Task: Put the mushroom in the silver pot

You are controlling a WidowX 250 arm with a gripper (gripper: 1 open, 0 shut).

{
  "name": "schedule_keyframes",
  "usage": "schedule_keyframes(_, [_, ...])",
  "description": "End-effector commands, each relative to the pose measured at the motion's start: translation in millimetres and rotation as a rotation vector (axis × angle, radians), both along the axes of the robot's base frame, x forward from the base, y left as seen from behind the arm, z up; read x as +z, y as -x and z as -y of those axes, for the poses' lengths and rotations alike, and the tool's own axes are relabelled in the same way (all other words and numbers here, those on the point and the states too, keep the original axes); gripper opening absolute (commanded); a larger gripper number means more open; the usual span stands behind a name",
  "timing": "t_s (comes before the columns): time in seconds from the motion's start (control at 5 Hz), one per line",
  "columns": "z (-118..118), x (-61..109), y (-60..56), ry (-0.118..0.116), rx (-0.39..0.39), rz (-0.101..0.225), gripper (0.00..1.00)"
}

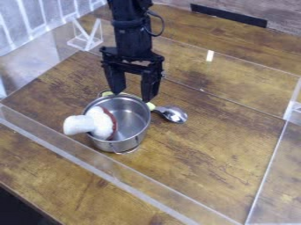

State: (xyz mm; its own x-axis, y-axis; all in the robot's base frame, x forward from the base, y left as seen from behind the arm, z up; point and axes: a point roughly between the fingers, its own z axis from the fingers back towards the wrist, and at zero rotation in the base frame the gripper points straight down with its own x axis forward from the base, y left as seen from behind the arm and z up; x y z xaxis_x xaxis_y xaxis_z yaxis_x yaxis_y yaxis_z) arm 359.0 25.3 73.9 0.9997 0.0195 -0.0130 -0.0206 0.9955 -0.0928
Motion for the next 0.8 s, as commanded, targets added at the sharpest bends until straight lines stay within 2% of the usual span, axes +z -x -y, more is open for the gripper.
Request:
schedule_keyframes(0.0, [2,32.7,-12.7,-0.018,-0.005,0.117,1.0])
schedule_keyframes(0.2, [15,25.1,-18.4,-0.019,-0.034,0.118,1.0])
schedule_keyframes(0.6, [28,23.4,-15.4,-0.033,0.086,0.12,1.0])
